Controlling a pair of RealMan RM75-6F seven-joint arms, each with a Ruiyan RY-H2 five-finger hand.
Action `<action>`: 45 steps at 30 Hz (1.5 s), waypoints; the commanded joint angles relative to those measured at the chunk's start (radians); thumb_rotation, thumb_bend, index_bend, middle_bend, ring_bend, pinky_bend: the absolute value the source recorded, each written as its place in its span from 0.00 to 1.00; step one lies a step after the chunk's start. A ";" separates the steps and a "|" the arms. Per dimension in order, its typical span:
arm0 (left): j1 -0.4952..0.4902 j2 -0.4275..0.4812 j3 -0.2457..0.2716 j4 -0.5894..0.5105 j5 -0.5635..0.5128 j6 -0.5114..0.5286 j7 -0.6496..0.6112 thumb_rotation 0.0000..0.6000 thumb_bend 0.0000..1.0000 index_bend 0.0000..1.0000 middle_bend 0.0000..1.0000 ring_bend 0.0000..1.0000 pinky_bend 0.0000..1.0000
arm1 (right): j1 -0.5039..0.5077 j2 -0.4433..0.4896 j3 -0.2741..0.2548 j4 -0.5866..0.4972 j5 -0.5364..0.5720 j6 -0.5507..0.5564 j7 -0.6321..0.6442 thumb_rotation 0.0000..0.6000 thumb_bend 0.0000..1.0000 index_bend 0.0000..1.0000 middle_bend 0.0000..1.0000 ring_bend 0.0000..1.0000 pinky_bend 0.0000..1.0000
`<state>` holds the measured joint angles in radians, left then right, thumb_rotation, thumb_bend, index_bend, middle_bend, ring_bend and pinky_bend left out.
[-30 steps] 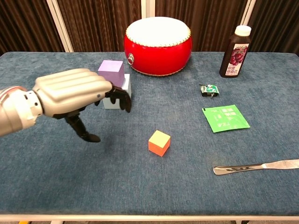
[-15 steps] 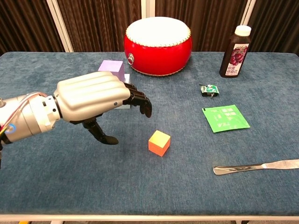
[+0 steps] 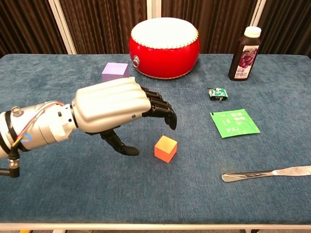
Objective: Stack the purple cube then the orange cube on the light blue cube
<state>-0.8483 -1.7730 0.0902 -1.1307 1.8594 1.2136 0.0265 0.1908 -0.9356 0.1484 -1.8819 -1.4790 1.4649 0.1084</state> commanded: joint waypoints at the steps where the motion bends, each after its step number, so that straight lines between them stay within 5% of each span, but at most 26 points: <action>1: -0.021 -0.033 0.008 0.060 0.023 -0.007 -0.026 1.00 0.20 0.39 0.46 0.36 0.47 | -0.003 0.003 0.001 0.002 -0.002 0.003 0.006 1.00 0.22 0.00 0.01 0.00 0.00; 22: -0.182 -0.028 -0.015 0.073 0.022 -0.183 -0.078 1.00 0.21 0.39 0.47 0.36 0.47 | -0.023 0.009 0.020 0.021 0.003 0.037 0.065 1.00 0.22 0.00 0.00 0.00 0.00; 45: -0.215 -0.087 0.002 0.164 -0.007 -0.201 -0.146 1.00 0.24 0.41 0.50 0.38 0.49 | -0.022 0.011 0.025 0.027 0.009 0.023 0.074 1.00 0.22 0.00 0.00 0.00 0.00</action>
<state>-1.0627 -1.8585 0.0918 -0.9680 1.8538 1.0126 -0.1182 0.1690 -0.9245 0.1733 -1.8551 -1.4698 1.4880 0.1819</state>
